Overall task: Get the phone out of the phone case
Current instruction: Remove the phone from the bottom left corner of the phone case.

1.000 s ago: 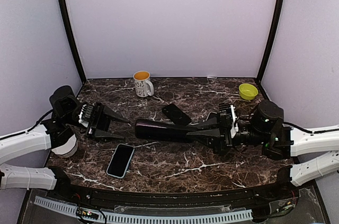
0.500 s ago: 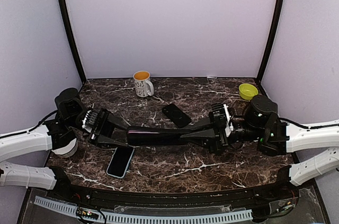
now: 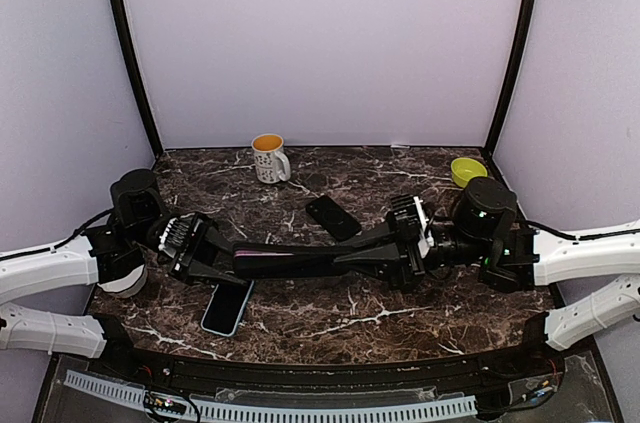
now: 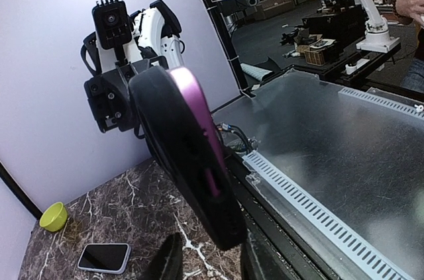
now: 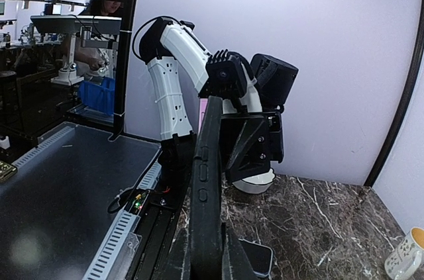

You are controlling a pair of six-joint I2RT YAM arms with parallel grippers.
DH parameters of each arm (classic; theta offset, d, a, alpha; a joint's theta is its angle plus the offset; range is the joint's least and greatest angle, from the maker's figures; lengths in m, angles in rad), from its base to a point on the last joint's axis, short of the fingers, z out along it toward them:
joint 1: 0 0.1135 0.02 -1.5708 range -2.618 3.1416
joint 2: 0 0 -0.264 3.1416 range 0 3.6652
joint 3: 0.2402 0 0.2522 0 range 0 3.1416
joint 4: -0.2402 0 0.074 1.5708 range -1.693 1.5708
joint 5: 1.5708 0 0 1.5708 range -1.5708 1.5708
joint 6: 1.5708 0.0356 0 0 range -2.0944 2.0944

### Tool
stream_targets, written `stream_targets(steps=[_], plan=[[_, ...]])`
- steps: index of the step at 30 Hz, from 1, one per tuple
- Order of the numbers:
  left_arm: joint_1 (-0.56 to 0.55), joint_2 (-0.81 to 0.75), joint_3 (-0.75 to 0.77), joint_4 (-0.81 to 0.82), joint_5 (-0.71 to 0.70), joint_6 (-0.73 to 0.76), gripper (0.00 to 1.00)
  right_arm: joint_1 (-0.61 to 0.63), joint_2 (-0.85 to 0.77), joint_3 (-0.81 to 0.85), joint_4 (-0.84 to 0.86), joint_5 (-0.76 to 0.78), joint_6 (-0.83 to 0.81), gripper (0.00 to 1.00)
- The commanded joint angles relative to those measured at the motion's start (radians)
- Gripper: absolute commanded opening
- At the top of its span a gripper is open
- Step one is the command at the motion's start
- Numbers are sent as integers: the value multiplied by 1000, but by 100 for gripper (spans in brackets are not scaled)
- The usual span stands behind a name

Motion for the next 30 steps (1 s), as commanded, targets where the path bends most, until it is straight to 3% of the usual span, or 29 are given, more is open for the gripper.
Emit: stream_targets(steps=[1,6,11,16,30], plan=[[-8,-12,25,-18,11,21,32,-7,-6,49,104,-17,-10,0],[-8,-13,28,-36,8,35,30,-6,-11,53,90,-7,-22,0],[-11,-17,27,-56,9,56,39,-6,-10,49,90,9,-30,0],[-15,-19,35,-93,2,79,41,-6,-6,46,99,13,-23,0],[-20,-20,33,-90,-5,80,29,-3,7,55,62,-14,-36,0]])
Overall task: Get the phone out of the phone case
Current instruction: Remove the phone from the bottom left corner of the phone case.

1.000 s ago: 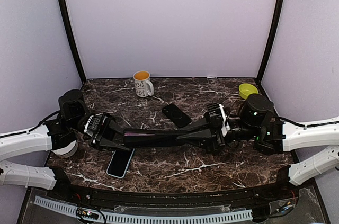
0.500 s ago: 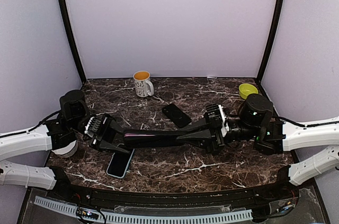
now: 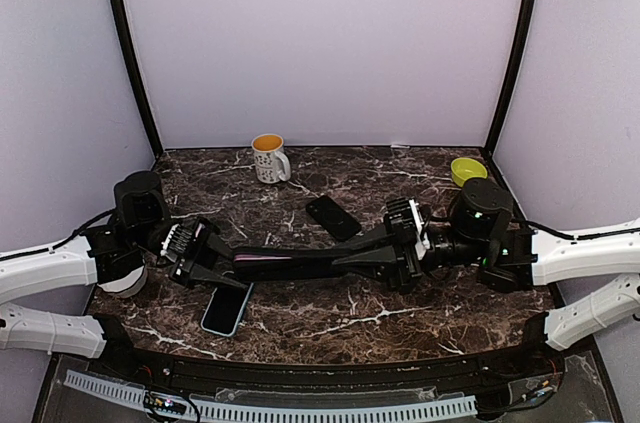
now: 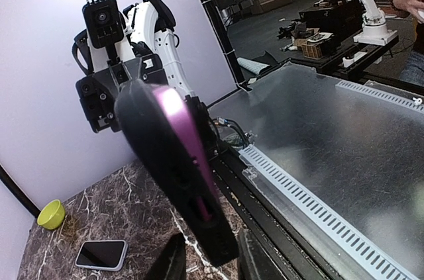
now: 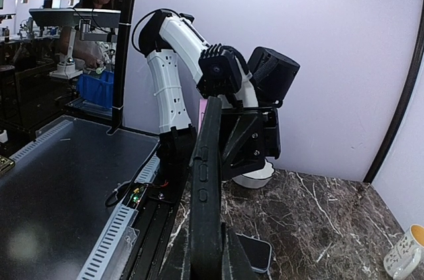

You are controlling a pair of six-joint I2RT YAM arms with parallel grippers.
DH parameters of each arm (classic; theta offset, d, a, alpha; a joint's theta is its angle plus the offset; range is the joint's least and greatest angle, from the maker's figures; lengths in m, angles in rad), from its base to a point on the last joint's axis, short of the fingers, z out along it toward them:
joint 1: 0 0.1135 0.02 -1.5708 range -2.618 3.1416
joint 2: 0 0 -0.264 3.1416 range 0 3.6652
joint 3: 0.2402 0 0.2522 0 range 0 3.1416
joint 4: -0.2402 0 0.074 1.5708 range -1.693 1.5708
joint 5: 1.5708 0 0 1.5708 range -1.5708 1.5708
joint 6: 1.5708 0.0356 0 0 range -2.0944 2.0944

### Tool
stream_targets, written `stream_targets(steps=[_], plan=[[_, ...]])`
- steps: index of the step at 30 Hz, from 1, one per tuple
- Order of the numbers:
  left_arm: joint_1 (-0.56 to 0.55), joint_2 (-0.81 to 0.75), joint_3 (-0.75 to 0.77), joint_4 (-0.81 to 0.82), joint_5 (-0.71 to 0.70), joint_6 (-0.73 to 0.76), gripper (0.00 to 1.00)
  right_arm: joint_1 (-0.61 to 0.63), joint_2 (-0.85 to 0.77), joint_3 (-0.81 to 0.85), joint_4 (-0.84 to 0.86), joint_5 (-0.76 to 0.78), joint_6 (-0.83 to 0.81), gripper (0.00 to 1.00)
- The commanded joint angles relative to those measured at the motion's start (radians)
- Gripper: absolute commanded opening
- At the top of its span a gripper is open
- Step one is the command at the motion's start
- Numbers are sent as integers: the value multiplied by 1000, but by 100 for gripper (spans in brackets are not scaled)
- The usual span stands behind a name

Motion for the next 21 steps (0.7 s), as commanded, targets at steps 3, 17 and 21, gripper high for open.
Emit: stream_targets(steps=[3,17,21], plan=[[-7,-10,25,-5,14,2,27,-2,-1,57,68,-28,-13,0],[-25,-36,29,-98,19,114,18,-2,19,105,-12,-172,123,0],[-33,-37,37,-119,20,131,17,-2,13,111,-81,-197,116,0]])
